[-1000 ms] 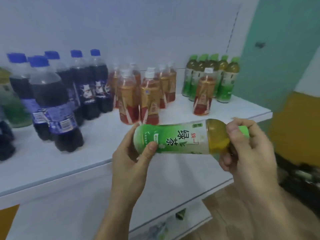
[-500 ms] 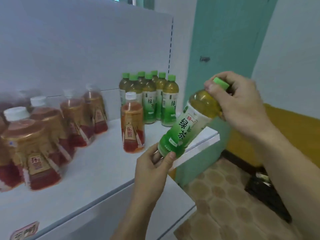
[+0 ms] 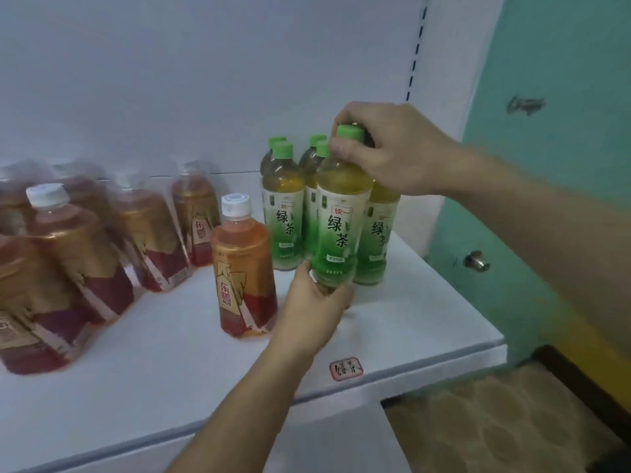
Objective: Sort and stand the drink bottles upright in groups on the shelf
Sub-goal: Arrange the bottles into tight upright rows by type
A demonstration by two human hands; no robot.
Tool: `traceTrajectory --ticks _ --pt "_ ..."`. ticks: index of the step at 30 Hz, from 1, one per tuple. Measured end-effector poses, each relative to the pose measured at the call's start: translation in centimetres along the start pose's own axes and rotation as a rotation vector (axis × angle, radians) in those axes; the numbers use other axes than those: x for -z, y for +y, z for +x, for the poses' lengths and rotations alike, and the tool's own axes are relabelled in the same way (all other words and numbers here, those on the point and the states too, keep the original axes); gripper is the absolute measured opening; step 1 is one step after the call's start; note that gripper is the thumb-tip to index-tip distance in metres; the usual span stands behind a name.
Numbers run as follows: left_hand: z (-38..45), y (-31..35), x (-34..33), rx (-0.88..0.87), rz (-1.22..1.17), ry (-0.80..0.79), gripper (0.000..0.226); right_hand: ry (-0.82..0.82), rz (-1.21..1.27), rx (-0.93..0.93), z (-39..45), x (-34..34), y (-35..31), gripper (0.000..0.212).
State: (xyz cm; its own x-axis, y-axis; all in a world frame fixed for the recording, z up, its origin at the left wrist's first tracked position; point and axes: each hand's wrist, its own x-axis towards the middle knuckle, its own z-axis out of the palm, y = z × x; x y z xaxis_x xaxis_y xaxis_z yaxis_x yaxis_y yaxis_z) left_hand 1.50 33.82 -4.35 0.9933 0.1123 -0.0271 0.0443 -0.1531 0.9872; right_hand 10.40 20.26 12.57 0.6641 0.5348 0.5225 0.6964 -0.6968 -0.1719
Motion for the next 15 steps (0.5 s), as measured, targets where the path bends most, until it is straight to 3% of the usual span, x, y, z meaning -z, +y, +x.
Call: traceTrajectory --ticks 4,10,15 --pt "1.9 0.2 -0.6 -0.007 0.247 0.105 0.064 -0.075 0.044 0.122 2.3 -1.0 2.2 0.025" --pt "4.0 -0.7 -1.6 0.004 0.624 0.254 0.032 -0.147 0.05 0.242 4.1 -2.9 4.1 0.031" --pt "4.6 -1.2 -2.5 0.019 0.799 0.337 0.041 -0.227 0.067 0.272 4.5 -3.2 5.8 0.022"
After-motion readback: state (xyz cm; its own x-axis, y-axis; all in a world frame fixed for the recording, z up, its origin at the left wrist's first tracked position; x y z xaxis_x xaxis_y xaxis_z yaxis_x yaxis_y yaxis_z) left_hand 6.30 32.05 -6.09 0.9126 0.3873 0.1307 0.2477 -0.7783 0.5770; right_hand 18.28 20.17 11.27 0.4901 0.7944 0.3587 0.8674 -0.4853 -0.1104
